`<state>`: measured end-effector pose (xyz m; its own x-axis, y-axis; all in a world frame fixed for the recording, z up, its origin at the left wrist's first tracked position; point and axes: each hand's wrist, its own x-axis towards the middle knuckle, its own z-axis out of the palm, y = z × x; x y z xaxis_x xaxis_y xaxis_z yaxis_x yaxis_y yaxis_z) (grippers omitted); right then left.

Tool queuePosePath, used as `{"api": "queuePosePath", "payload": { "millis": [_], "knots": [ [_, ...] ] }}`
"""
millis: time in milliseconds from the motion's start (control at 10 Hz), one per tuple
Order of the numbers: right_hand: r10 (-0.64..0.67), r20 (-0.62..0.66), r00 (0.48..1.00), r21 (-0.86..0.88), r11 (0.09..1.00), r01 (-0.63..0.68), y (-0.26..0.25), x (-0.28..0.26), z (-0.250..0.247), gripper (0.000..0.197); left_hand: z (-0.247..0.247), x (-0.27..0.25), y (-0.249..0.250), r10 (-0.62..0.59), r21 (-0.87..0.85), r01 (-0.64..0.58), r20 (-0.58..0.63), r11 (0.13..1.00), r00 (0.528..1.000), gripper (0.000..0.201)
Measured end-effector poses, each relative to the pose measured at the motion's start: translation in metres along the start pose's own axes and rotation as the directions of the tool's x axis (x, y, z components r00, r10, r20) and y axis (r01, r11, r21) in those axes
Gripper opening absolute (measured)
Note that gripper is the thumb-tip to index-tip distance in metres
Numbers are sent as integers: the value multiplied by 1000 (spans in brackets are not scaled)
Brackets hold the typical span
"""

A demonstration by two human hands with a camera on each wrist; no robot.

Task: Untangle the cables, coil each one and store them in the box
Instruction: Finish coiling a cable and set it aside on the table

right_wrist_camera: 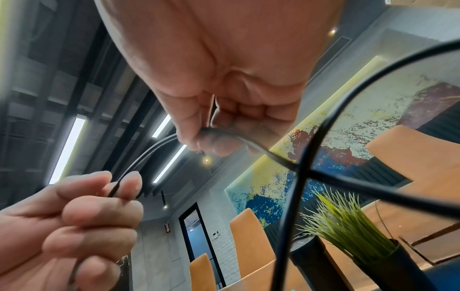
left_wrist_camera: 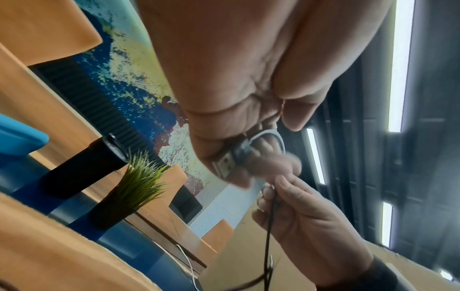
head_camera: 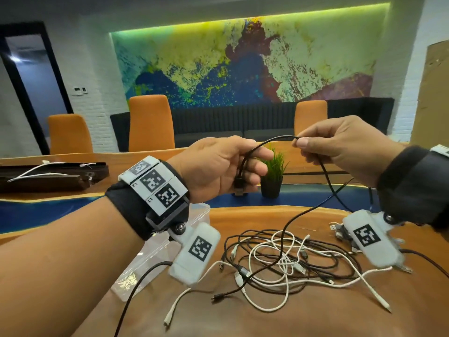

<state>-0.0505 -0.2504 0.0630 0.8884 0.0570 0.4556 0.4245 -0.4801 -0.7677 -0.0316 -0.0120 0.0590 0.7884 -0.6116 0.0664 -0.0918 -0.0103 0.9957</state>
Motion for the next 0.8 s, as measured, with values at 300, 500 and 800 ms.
{"api": "queuePosePath", "payload": {
  "millis": [300, 500, 800],
  "knots": [
    [-49, 88, 995, -374, 924, 78, 7, -4, -3, 13, -30, -25, 89, 339, -91, -363, -206, 928, 918, 32],
    [47, -29, 998, -443, 895, -55, 12, -8, 4, 19, -97, -59, 130, 371, -431, -388, -128, 815, 920, 37],
    [42, 102, 994, -238, 971, -17, -14, -21, 2, 81, -15, -49, 82, 290, 235, -235, -237, 943, 927, 29]
  ]
}}
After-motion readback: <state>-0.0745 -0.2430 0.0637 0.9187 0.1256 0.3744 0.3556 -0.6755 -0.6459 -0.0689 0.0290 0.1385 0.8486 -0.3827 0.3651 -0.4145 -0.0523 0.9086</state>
